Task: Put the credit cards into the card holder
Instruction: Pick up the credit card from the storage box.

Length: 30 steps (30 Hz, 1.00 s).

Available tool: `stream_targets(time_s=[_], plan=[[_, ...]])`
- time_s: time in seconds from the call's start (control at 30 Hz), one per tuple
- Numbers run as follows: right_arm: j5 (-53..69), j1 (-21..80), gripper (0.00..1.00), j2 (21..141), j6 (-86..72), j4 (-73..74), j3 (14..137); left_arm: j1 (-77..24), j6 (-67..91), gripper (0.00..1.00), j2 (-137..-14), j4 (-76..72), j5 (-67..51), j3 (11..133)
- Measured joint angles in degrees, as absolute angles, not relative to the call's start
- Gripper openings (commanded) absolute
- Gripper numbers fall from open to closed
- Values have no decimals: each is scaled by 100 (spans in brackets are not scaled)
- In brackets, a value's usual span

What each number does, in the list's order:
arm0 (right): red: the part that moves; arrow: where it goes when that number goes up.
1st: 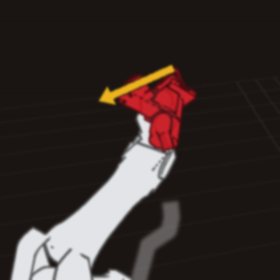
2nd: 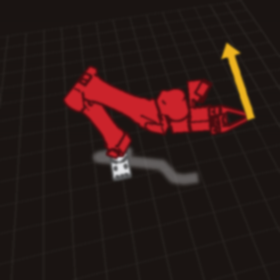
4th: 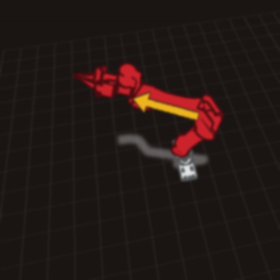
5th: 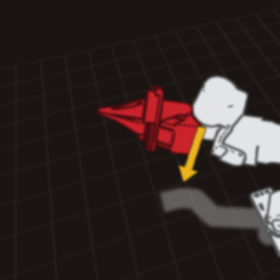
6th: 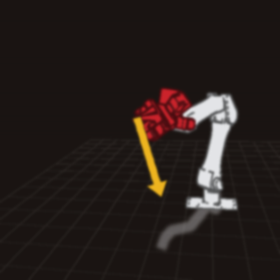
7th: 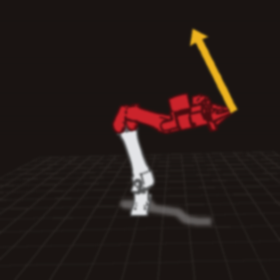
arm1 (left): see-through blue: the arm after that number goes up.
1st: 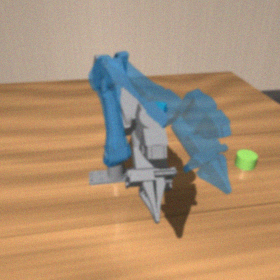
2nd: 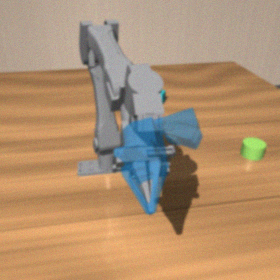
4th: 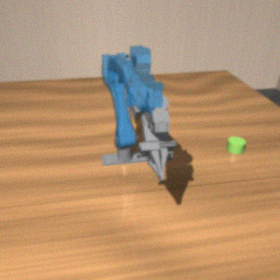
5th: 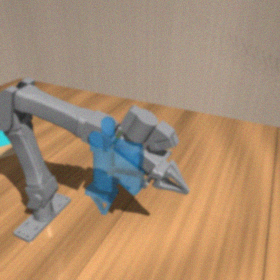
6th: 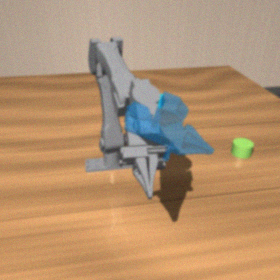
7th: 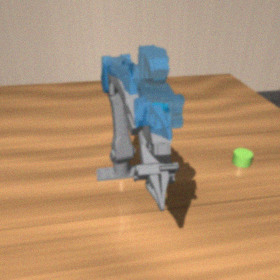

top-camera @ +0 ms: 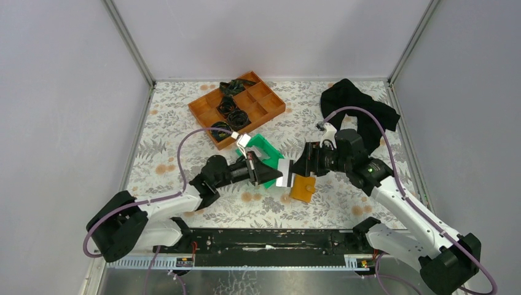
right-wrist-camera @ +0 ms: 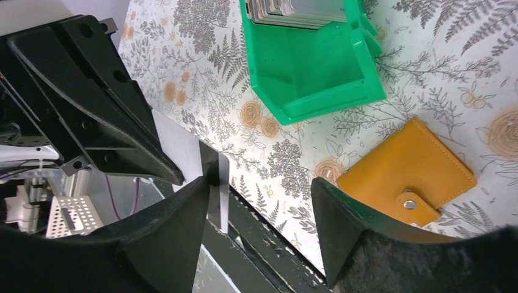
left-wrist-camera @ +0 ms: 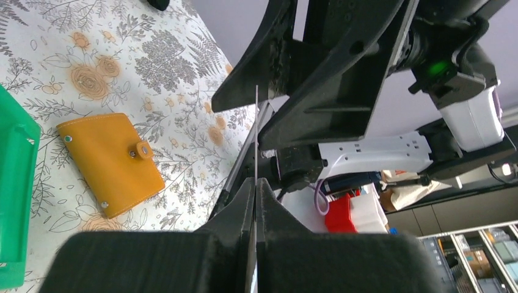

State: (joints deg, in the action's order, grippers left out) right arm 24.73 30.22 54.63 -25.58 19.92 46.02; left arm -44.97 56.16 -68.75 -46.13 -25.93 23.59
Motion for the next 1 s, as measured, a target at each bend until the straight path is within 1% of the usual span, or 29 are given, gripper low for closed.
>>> stream_targets(time_s=[0.23, 0.43, 0.57, 0.67, 0.7, 0.77, 0.87, 0.93, 0.97, 1.0], plan=[[2620, 3022, 63, 5299, -3017, 1518, 4248, -4735, 5802, 0, -7177, -4781, -2027, 2359], [2790, 3022, 56, 5129, -3295, 1122, 3997, -4768, 6060, 0, -7548, -5212, -1883, 2359], [2840, 3022, 53, 5068, -3424, 976, 3778, -4803, 6248, 0, -7787, -5572, -1868, 2359], [2867, 3022, 48, 5019, -3483, 937, 3669, -4821, 6370, 0, -7878, -5800, -1863, 2359], [2873, 3022, 45, 5011, -3496, 923, 3651, -4825, 6396, 0, -7891, -5848, -1863, 2359], [2923, 3022, 36, 4958, -3564, 794, 3590, -4827, 6455, 0, -7929, -5905, -1865, 2359], [2917, 3017, 20, 4821, -3623, 690, 3500, -4827, 6541, 0, -7985, -6038, -1868, 2351], [2919, 3000, 6, 4711, -3684, 652, 3441, -4827, 6576, 1, -7992, -6090, -1865, 2311], [2926, 3000, 1, 4665, -3706, 642, 3430, -4827, 6602, 9, -8007, -6123, -1865, 2285], [2950, 3000, 0, 4622, -3739, 624, 3413, -4829, 6632, 20, -8025, -6178, -1865, 2257]])
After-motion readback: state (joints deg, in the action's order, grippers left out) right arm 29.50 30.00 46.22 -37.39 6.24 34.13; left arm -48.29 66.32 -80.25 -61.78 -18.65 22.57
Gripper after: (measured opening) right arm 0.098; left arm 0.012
